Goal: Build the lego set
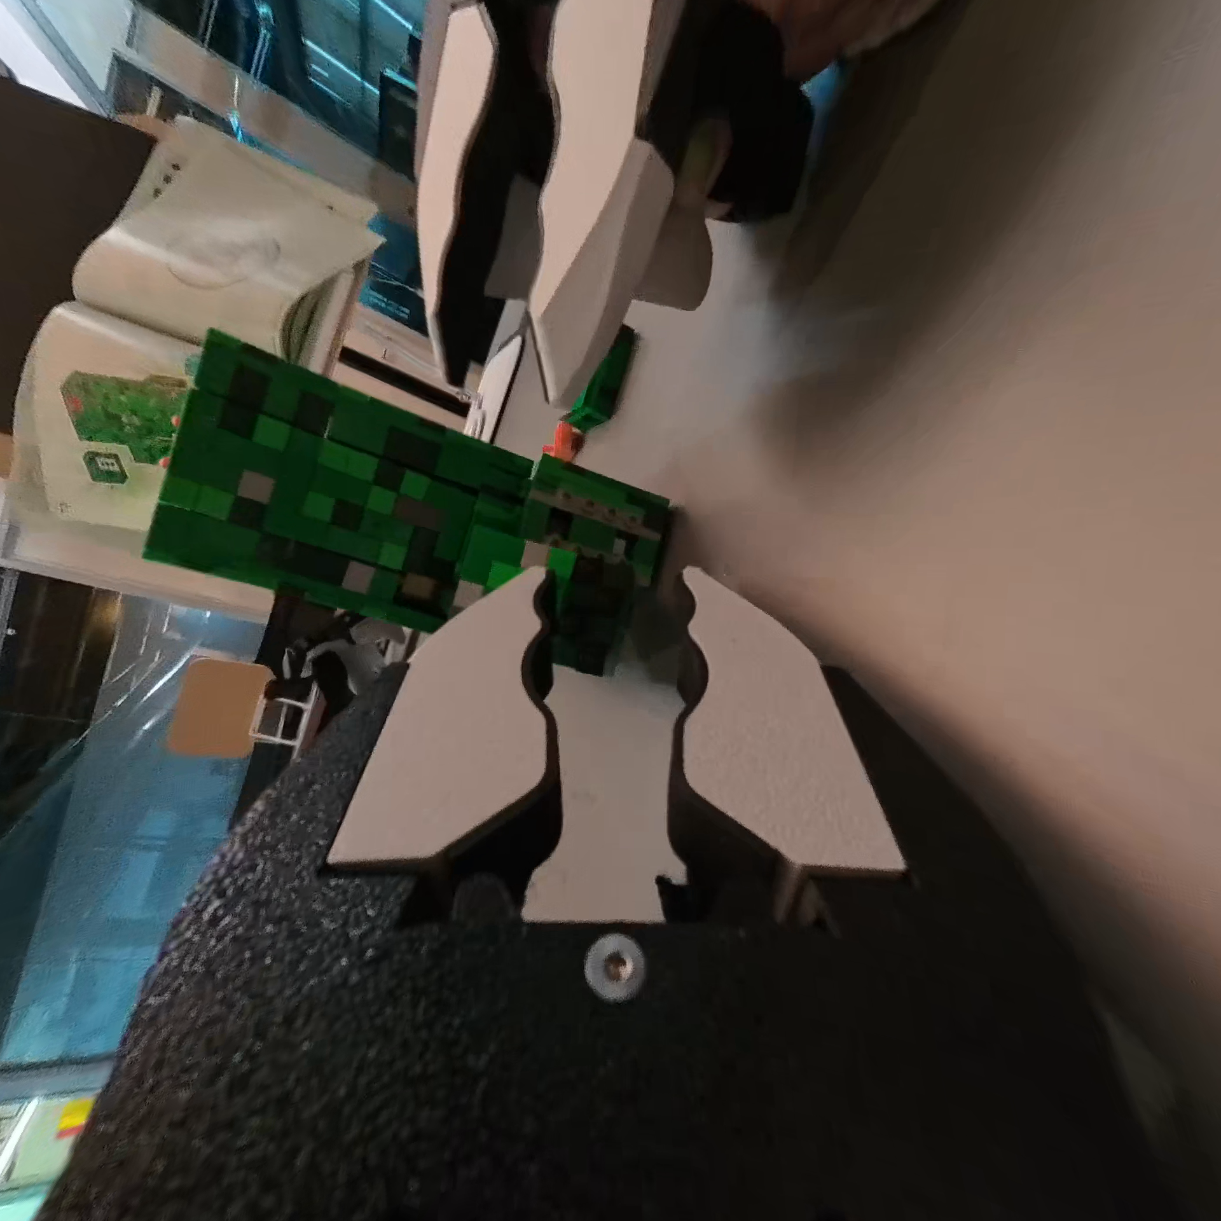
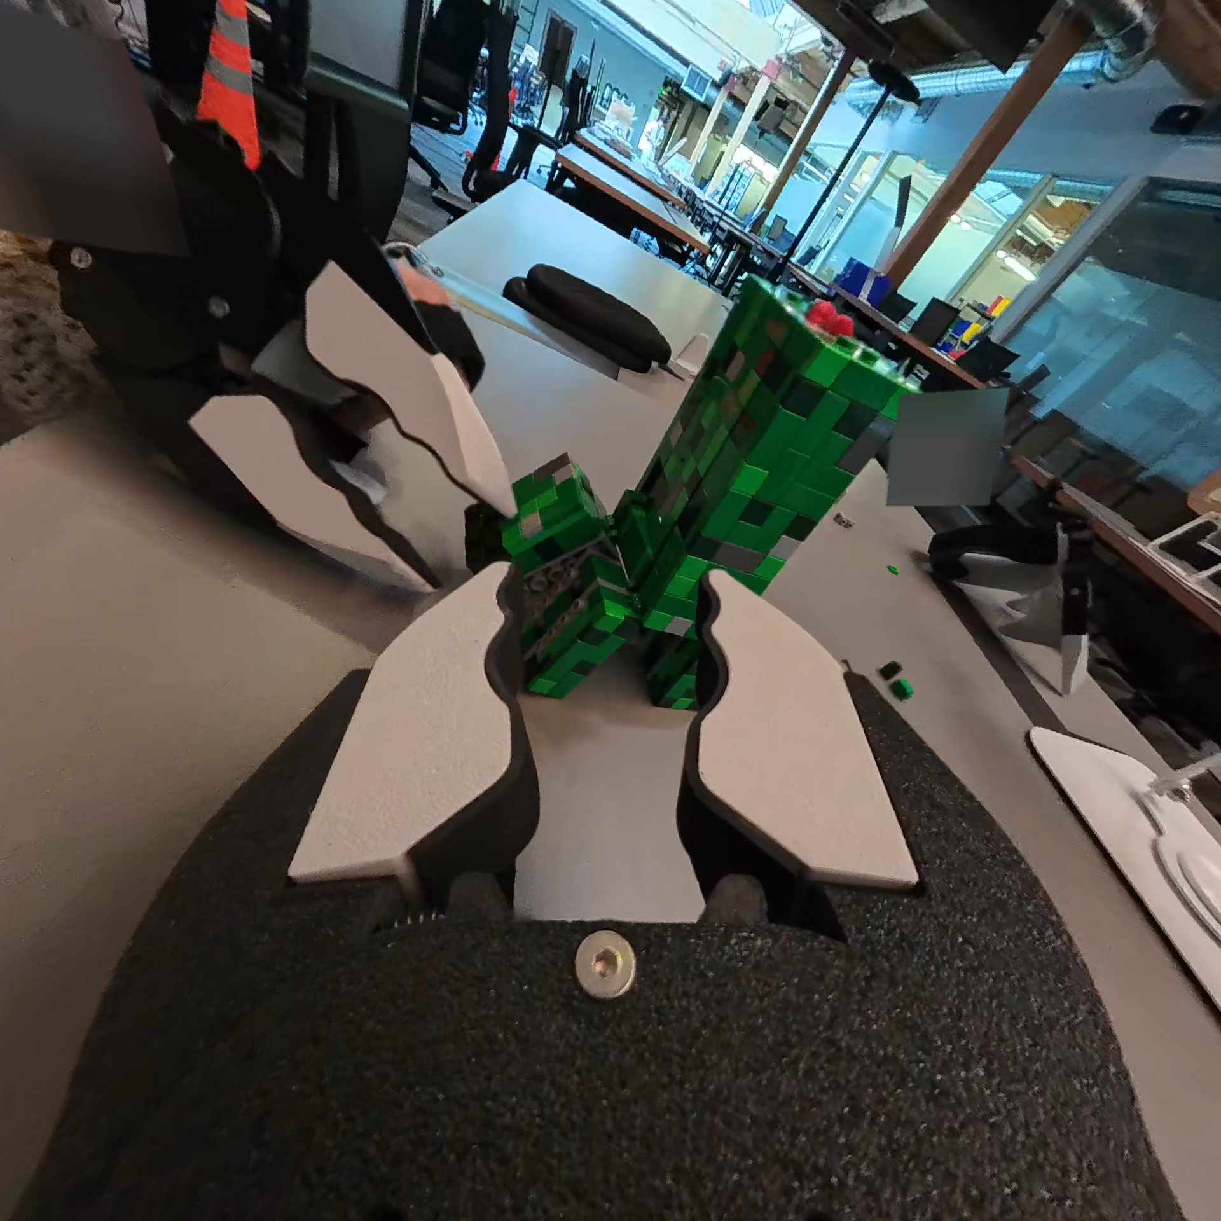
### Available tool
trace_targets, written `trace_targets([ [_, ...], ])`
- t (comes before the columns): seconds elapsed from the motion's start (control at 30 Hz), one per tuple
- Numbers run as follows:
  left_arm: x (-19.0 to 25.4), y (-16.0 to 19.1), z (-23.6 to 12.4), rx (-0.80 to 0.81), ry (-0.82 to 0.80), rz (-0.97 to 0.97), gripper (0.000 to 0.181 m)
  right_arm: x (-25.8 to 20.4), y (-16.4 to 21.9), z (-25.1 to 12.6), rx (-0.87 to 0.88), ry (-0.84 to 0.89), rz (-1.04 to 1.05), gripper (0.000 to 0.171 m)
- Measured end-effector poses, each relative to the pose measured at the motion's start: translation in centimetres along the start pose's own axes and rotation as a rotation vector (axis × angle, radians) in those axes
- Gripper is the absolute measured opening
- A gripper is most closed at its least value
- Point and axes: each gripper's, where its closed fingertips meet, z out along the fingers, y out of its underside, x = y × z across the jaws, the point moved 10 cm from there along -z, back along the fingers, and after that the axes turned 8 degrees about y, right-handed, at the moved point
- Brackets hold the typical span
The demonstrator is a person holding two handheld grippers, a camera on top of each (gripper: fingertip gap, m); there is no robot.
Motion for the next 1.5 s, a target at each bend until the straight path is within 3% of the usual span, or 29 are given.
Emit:
trace_targets([
  [0.2,-0.9,1.0,1.0,-0.079,0.048,-0.147,0.016,-0.1,0.1,0.5,-0.060,-0.013,-0.007,0.047],
  [0.3,-1.2,1.2,0.9,-0.066,0.042,-0.176,0.017,0.0,0.1,0.6,-0.082,0.005,0.003,0.043],
  [0.4,-2.3,1.8,0.1,-0.039,-0.066,-0.244,0.011,0.3,0.4,0.9,-0.175,0.019,0.046,0.038],
  [0.5,-3.7,2.6,-0.4,0.026,-0.096,-0.431,0.022,0.7,0.6,1.3,-0.302,-0.028,0.173,0.039],
  [0.7,-5.7,4.1,0.1,0.120,0.038,-0.618,0.037,1.3,1.1,2.8,-0.431,-0.082,0.415,0.043],
  [1.0,-7.0,5.1,1.4,0.186,0.369,-0.781,0.054,1.2,1.6,4.1,-0.529,-0.145,0.502,0.034],
  [1.23,-7.8,5.7,3.0,0.201,0.559,-0.862,0.049,2.1,2.0,4.1,-0.490,-0.229,0.638,0.022],
  [1.5,-8.0,5.8,3.3,0.202,0.588,-0.878,0.044,2.3,2.2,4.2,-0.491,-0.241,0.656,0.017],
])
